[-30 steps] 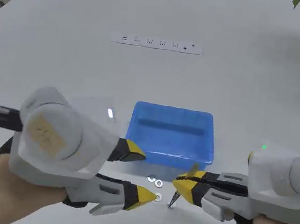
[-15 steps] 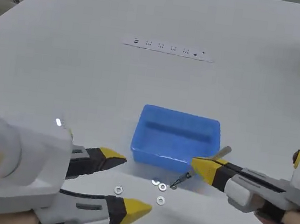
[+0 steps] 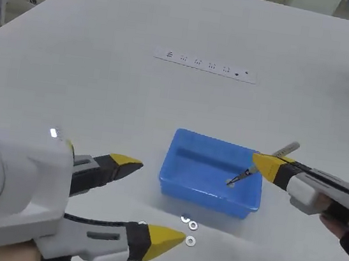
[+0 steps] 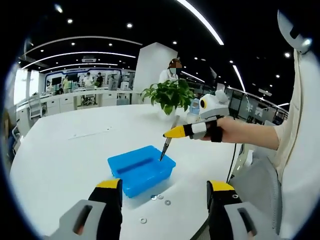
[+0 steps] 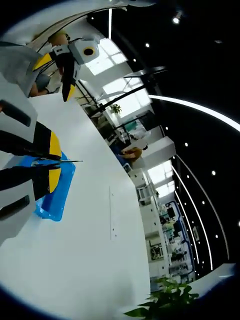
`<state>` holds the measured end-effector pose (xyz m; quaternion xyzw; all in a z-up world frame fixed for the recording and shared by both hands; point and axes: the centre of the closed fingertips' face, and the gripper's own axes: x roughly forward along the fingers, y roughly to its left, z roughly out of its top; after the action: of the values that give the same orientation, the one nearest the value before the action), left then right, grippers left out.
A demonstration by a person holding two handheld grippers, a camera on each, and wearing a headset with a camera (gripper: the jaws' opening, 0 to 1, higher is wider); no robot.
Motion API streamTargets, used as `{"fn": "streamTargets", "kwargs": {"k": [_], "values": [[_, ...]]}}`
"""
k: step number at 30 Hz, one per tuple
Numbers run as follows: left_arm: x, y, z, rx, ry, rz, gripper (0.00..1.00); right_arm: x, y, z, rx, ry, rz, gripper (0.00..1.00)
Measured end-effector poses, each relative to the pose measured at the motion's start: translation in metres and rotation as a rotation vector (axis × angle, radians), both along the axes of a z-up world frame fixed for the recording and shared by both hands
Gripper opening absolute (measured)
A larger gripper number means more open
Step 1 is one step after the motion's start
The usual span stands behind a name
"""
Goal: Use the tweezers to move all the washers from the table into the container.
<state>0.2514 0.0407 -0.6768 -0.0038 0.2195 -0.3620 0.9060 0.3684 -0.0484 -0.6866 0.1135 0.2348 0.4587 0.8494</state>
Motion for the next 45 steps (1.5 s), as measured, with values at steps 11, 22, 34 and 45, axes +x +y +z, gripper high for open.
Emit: {"fn": "streamTargets", "kwargs": {"k": [11, 22, 34, 45], "values": [[0.013, 0.028, 0.012, -0.014, -0.066, 0.151, 0.9, 0.019, 0.0, -0.035, -0.187, -0.047, 0.014, 0.02], [0.017, 0.053, 0.018, -0.04, -0.091, 0.26, 0.99, 0.025, 0.003, -0.058, -0.306, -0.101, 0.065, 0.02], [0.019, 0.052, 0.018, -0.054, -0.095, 0.271, 0.99, 0.024, 0.0, -0.07, -0.342, -0.123, 0.08, 0.02], [0.017, 0.054, 0.019, -0.054, -0.1, 0.272, 0.99, 0.019, 0.002, -0.04, -0.221, -0.137, 0.037, 0.02]]}}
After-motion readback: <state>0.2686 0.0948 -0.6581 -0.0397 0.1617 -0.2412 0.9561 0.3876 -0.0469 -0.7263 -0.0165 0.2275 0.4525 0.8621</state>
